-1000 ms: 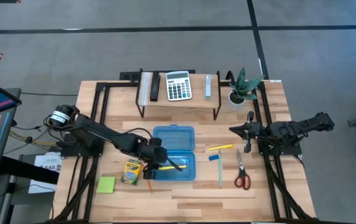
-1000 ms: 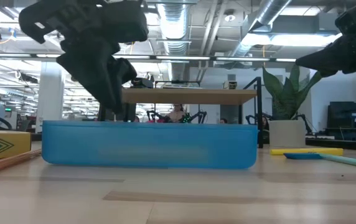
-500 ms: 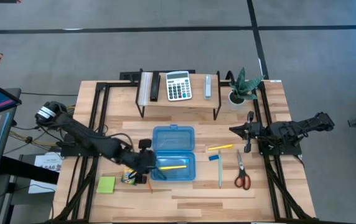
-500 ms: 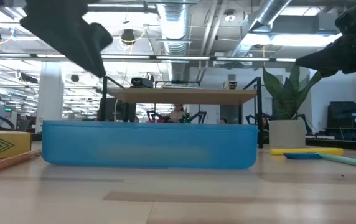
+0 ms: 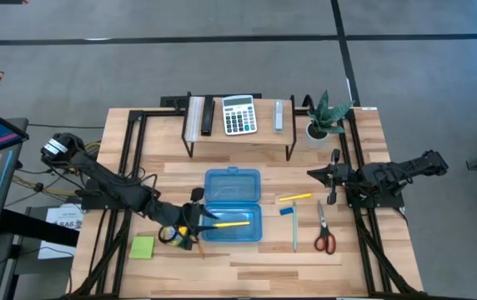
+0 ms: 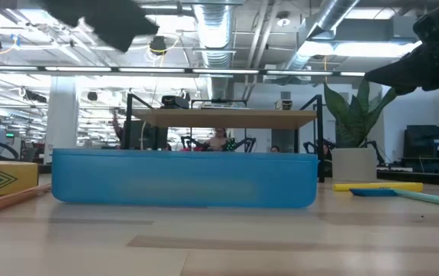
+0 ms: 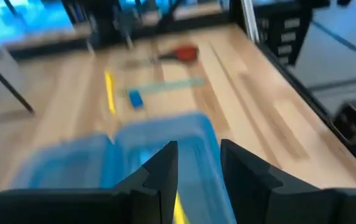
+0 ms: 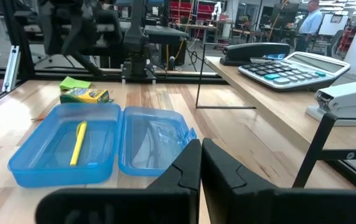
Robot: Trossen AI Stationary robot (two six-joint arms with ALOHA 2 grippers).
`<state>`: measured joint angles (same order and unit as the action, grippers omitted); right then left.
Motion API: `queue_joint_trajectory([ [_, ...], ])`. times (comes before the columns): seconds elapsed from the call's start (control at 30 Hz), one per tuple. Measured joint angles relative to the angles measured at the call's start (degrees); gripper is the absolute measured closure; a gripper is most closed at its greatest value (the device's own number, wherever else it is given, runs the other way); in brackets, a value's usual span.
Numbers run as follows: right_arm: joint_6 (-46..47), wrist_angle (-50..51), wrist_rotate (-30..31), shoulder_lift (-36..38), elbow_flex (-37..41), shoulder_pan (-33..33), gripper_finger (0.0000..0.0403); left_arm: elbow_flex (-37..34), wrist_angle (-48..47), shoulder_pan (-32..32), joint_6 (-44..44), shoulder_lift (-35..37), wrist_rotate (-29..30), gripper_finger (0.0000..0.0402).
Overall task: Pack school essentials
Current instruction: Put the yellow pen into the supply box
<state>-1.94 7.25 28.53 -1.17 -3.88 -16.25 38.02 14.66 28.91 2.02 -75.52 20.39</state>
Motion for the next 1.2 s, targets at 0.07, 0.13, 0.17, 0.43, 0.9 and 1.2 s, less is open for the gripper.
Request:
queue_joint_trajectory([
  [0.07,0.0,0.0,0.0,0.0,0.0,0.0,0.0369,0.0,3.1,-0.8,-3.0,0.6,-0.5,0.0299],
  [0.13,0.0,0.0,0.0,0.0,0.0,0.0,0.0369,0.0,6.1,-1.5,-5.7,1.0,-2.4,0.0299],
  [0.17,0.0,0.0,0.0,0.0,0.0,0.0,0.0369,0.0,7.2,-1.8,-7.0,1.1,-3.4,0.0299],
  [0.43,0.0,0.0,0.0,0.0,0.0,0.0,0.0369,0.0,8.2,-6.1,-10.2,1.0,-8.2,0.0300],
  [0.9,0.0,0.0,0.0,0.0,0.0,0.0,0.0369,0.0,5.3,-10.4,-9.7,1.0,-12.6,0.0300],
  [1.2,0.0,0.0,0.0,0.0,0.0,0.0,0.0369,-5.2,11.8,-11.0,-4.8,1.9,-12.3,0.0300],
])
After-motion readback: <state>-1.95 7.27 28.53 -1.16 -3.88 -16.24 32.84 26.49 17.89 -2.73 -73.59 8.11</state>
